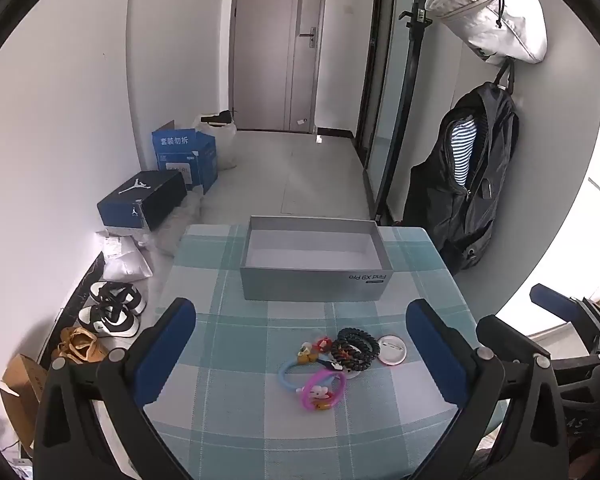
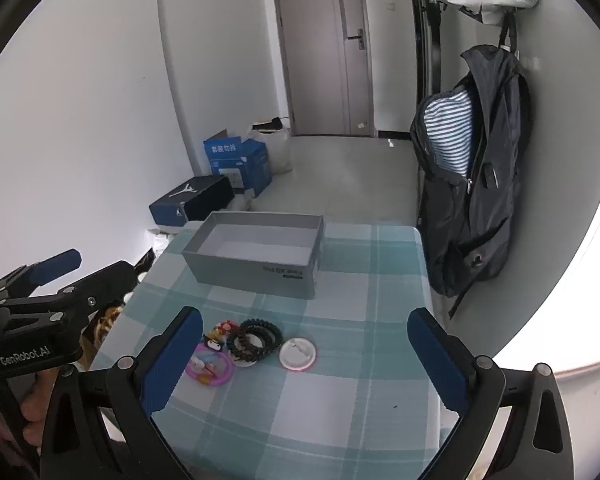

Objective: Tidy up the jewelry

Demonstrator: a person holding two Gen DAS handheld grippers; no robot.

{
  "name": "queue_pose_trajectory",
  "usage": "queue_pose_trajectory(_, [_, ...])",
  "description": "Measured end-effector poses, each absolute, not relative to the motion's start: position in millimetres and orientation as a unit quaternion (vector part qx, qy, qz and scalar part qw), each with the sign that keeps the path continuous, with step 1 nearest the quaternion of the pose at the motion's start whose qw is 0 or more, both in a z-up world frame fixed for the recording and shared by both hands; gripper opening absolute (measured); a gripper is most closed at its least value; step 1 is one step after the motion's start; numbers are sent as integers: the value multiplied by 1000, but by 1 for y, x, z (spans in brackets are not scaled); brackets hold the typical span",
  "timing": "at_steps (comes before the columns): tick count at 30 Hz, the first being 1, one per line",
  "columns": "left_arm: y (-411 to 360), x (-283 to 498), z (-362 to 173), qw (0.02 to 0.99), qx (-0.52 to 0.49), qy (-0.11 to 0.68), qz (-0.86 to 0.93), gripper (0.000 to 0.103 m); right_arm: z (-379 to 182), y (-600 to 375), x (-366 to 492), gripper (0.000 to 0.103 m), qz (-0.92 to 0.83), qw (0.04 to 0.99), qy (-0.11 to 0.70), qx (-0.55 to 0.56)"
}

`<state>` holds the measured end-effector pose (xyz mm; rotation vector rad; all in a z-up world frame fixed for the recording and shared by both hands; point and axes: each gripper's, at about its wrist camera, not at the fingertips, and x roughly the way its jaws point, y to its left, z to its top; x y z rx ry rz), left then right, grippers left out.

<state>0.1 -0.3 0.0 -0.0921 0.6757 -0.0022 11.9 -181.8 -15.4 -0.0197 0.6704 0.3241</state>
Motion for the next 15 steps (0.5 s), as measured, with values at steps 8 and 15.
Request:
queue_pose_trajectory(8, [3, 0, -2, 941, -49, 334, -9, 102, -16, -183, 10, 103, 155, 932, 326, -18])
queue_pose_trajectory(15, [2, -3, -5, 941, -45, 334, -13, 102, -17, -183, 12, 103, 152, 933, 326, -18])
